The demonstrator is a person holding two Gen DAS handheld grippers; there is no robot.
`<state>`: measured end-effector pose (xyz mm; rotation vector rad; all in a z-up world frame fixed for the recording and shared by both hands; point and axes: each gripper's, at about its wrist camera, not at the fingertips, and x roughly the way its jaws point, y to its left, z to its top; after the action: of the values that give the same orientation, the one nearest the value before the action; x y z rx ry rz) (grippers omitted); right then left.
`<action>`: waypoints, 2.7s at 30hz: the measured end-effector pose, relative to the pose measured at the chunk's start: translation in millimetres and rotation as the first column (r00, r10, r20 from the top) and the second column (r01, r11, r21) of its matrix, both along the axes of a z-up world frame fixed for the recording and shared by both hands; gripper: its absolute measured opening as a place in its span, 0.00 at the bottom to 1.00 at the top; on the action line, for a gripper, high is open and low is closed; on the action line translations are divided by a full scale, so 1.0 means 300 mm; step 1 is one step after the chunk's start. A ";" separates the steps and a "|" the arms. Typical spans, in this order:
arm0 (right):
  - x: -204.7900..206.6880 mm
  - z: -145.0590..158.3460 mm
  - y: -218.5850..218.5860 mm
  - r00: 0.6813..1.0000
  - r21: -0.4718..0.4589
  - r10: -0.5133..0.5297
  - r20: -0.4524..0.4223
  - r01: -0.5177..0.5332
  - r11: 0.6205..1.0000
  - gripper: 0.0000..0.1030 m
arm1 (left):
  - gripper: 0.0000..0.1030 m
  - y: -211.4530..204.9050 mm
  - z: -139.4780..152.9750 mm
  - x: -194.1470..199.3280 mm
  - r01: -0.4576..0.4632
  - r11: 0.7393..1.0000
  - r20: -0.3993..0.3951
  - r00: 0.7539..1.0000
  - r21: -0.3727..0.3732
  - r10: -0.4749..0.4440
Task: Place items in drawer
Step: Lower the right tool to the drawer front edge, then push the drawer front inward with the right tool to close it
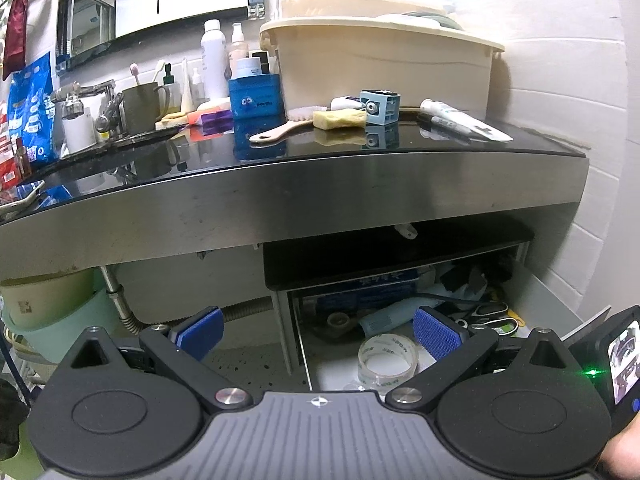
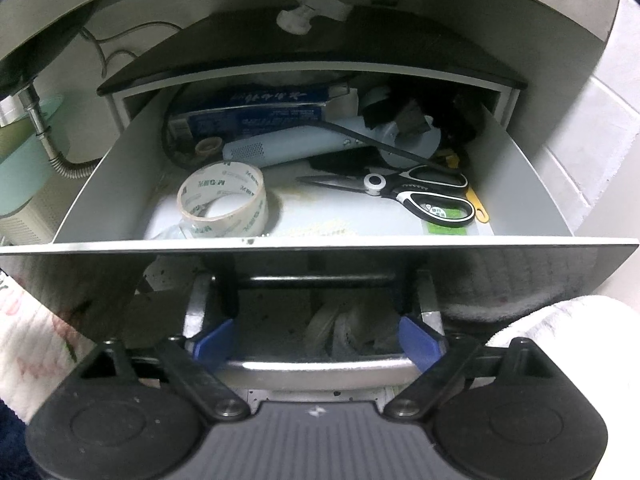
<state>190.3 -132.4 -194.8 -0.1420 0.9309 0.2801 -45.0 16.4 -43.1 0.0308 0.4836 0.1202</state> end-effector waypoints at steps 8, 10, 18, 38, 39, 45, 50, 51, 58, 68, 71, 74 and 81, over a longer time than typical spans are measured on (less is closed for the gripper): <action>0.000 -0.006 -0.009 1.000 -0.001 0.006 -0.007 -0.006 1.000 0.91 | 0.99 0.000 -0.004 0.000 0.004 1.000 -0.003 1.000 -0.003 -0.004; 0.005 -0.006 -0.008 1.000 -0.003 0.008 -0.009 -0.008 1.000 0.91 | 1.00 0.000 -0.005 -0.001 0.005 1.000 -0.004 1.000 -0.004 -0.005; 0.015 -0.014 -0.008 1.000 0.001 0.011 0.006 -0.011 1.000 0.92 | 0.99 -0.002 -0.008 0.002 0.010 1.000 -0.011 1.000 -0.002 -0.010; 0.000 -0.028 -0.021 0.999 0.005 0.019 0.034 -0.019 1.000 0.92 | 0.99 0.000 -0.026 0.020 0.018 1.000 -0.054 0.998 -0.010 -0.019; 0.004 -0.016 -0.013 0.999 0.005 0.019 0.038 -0.019 1.000 0.92 | 0.99 -0.002 -0.027 0.019 0.020 1.000 -0.054 0.998 -0.008 -0.020; 0.004 -0.015 -0.014 0.999 0.008 0.020 0.049 -0.021 1.000 0.92 | 0.99 -0.009 -0.030 0.019 0.025 1.000 -0.060 0.998 -0.001 -0.025; -0.006 -0.015 -0.016 0.998 0.010 0.021 0.056 -0.021 1.000 0.92 | 0.99 -0.009 -0.034 0.018 0.027 1.000 -0.066 0.997 -0.002 -0.027; -0.007 -0.016 -0.017 0.998 0.010 0.021 0.058 -0.022 1.000 0.92 | 1.00 -0.009 -0.035 0.018 0.028 1.000 -0.067 0.997 -0.002 -0.028; -0.018 -0.021 -0.020 0.997 0.014 0.022 0.071 -0.023 1.000 0.93 | 0.99 -0.009 -0.033 0.018 0.029 1.000 -0.065 0.997 0.004 -0.029; -0.031 -0.015 -0.027 0.996 0.019 0.023 0.084 -0.024 1.000 0.93 | 0.99 -0.020 -0.034 0.014 0.040 0.999 -0.059 0.998 0.015 -0.039; -0.028 -0.014 -0.026 0.996 0.021 0.022 0.090 -0.024 0.999 0.93 | 0.99 -0.021 -0.034 0.017 0.040 0.999 -0.063 0.997 0.015 -0.039; -0.031 -0.014 -0.027 0.995 0.023 0.021 0.097 -0.023 0.999 0.93 | 0.99 -0.022 -0.036 0.020 0.042 0.999 -0.066 0.997 0.016 -0.041; -0.042 -0.018 -0.030 0.993 0.027 0.020 0.113 -0.023 0.999 0.94 | 0.99 -0.024 -0.040 0.023 0.046 0.999 -0.075 0.996 0.015 -0.045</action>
<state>177.6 -141.4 -200.3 -0.1403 0.8131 0.3026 -37.9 9.3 -55.1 0.0624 0.5558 0.0788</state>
